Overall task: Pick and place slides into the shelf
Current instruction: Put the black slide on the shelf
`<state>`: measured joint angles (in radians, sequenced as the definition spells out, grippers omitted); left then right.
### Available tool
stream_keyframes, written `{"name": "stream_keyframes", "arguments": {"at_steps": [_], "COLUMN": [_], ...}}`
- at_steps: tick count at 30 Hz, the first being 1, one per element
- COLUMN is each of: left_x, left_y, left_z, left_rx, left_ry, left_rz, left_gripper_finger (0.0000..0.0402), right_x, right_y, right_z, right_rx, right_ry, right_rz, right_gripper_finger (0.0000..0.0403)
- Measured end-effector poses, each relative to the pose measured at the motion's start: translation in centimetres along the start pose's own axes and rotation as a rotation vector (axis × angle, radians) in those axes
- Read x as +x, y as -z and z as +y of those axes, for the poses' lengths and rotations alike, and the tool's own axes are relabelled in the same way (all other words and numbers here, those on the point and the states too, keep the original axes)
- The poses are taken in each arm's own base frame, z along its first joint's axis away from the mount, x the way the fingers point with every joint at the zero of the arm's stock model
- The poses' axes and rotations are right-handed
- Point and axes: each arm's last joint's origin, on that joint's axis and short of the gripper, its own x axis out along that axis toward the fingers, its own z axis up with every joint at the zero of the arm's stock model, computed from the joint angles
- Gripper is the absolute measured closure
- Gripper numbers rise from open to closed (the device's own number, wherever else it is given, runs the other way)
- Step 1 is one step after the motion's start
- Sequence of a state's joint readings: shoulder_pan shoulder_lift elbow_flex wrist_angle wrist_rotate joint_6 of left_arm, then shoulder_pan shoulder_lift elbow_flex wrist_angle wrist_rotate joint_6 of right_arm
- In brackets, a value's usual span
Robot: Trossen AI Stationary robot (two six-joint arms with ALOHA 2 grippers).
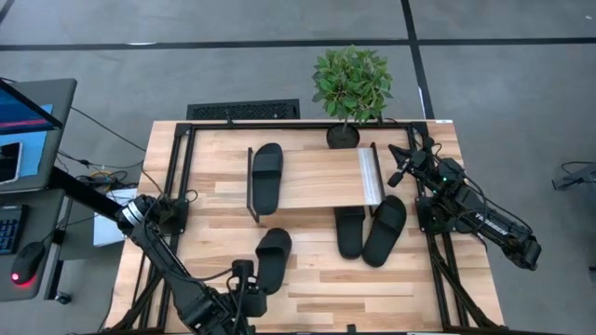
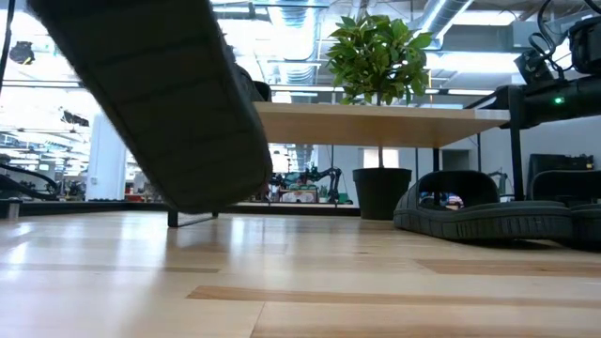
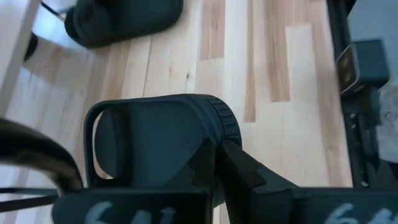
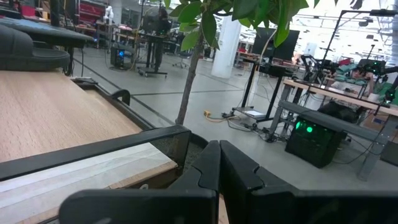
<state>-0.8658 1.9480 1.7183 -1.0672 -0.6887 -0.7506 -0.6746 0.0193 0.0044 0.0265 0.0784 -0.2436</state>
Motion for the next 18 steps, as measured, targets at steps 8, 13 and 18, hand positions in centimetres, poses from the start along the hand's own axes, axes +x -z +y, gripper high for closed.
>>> {"name": "stream_keyframes", "arguments": {"at_steps": [8,13,18], "left_x": [-2.0,-3.1,-4.3], "left_y": [-0.4,-0.9,-1.7], "left_z": [-0.7,-0.9,-0.9], "left_rx": [0.027,0.049,0.083], "left_ry": [-0.003,-0.004,-0.005], "left_rz": [-0.086,-0.134,-0.179], "left_gripper_finger": [0.0401,0.0401,0.0401], "right_x": [0.0,0.0,0.0], "right_y": [0.0,0.0,0.0], "right_z": [0.0,0.0,0.0], "right_rx": [0.000,0.000,0.000], "right_ry": [0.000,0.000,0.000], "right_rz": [0.000,0.000,0.000], "right_gripper_finger": [0.0403,0.0403,0.0403]}}
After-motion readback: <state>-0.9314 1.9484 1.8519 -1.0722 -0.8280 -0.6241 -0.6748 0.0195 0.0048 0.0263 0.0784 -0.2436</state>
